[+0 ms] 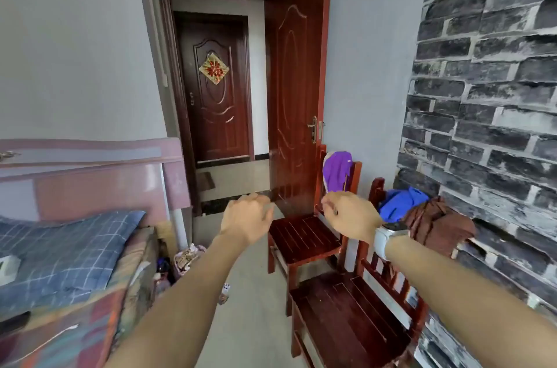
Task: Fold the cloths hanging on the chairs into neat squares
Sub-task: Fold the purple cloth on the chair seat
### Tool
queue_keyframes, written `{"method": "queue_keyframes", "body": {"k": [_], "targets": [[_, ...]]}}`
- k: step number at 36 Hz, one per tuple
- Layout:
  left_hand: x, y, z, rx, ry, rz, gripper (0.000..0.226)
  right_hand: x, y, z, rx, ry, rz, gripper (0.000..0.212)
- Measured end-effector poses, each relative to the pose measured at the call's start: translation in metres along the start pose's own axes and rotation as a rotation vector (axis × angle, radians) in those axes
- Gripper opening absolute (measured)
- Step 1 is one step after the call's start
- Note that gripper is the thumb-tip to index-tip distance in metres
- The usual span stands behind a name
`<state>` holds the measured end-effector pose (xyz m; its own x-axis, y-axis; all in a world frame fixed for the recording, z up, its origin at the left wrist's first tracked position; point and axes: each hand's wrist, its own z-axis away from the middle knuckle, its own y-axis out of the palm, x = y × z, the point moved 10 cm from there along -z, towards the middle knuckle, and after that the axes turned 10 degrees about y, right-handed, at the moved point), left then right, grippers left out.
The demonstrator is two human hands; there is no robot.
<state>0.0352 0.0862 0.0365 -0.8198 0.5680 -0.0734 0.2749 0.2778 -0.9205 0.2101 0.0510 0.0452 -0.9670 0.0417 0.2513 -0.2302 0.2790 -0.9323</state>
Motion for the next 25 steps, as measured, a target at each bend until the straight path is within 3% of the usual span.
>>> {"method": "queue_keyframes", "body": {"k": [8,16,22,25], "targets": [[0.092,0.084,-0.057,0.057,-0.101,0.199,0.034,0.012,0.096,-0.095,0.088,0.122,-0.148,0.03],[0.149,0.169,-0.092,0.034,-0.142,0.326,0.069,0.0,0.205,-0.149,0.267,0.207,-0.227,0.03],[0.193,0.253,-0.134,0.081,-0.184,0.418,0.046,-0.022,0.28,-0.205,0.361,0.257,-0.234,0.029],[0.219,0.292,-0.169,0.155,-0.211,0.424,0.048,-0.04,0.308,-0.251,0.387,0.295,-0.251,0.03]]}}
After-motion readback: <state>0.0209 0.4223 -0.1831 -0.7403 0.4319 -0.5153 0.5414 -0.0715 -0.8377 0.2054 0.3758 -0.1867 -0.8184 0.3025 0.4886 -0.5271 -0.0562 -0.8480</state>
